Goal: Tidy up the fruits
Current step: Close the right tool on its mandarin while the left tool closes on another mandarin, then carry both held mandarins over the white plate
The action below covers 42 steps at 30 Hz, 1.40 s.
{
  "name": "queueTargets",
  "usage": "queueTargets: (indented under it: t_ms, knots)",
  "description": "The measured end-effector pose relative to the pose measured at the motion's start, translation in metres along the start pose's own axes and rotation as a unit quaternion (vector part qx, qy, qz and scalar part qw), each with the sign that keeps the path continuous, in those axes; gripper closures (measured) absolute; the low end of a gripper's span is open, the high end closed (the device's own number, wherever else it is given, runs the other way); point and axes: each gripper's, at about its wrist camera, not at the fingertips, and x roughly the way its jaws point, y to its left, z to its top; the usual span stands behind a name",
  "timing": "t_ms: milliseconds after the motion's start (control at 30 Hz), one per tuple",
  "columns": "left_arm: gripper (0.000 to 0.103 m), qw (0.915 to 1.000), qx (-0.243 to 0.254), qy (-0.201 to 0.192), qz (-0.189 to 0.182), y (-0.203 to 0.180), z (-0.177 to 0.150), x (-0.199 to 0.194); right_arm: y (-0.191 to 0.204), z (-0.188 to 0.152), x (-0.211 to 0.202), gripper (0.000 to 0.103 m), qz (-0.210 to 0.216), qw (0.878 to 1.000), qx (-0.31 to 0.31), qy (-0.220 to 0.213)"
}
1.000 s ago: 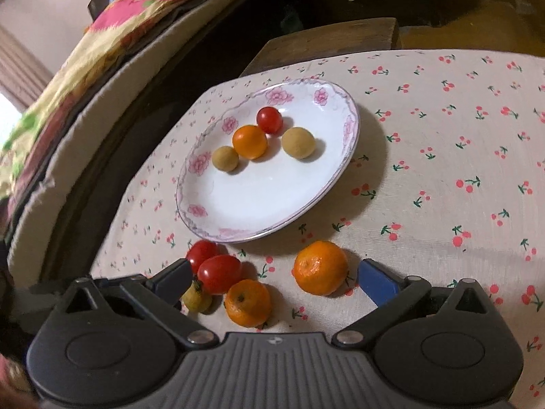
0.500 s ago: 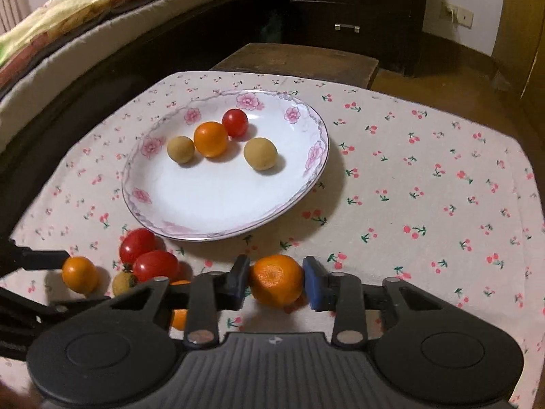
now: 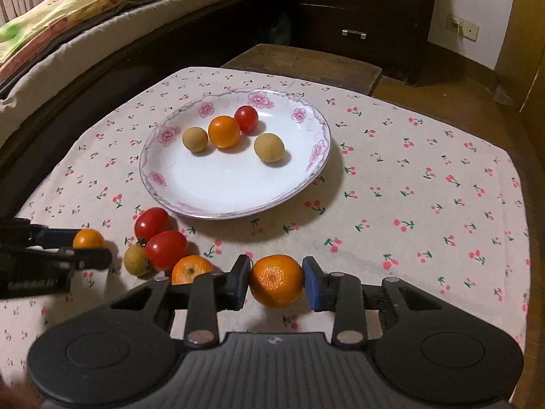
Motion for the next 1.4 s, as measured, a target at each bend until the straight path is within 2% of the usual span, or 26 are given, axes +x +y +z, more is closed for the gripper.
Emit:
queueTargets:
  t_ms: [333,700,800,900,1000,1133,1400]
  knots:
    - [0.056,0.9999,0.008,0.002,0.007,-0.011,-0.002,-0.006,-0.002,-0.007,-0.031,0.069,-0.003,1.0,0.011,-0.012]
    - [0.061,0.9998,0.019,-0.004,0.007,-0.025,-0.001,-0.021,0.0,-0.013,-0.038,0.069,-0.014,1.0,0.008,-0.001]
    - [0.06,0.9998,0.021,-0.002,0.006,-0.026,-0.003,-0.019,0.002,-0.013,-0.04,0.069,-0.011,1.0,0.006,-0.002]
    - [0.054,0.9998,0.014,0.008,0.01,-0.021,-0.005,-0.014,0.003,-0.015,-0.042,0.069,-0.007,1.0,0.008,-0.001]
    - [0.055,0.9996,0.001,0.021,0.018,-0.015,-0.007,-0.004,0.002,-0.017,-0.041,0.069,-0.003,1.0,0.013,0.003]
    - [0.056,0.9997,-0.002,0.013,0.022,-0.016,-0.003,-0.002,0.001,-0.016,-0.042,0.069,0.001,1.0,0.014,0.0]
    - [0.057,0.9993,0.022,0.006,0.031,-0.024,-0.003,-0.009,0.005,-0.016,-0.046,0.069,0.002,1.0,0.01,-0.003]
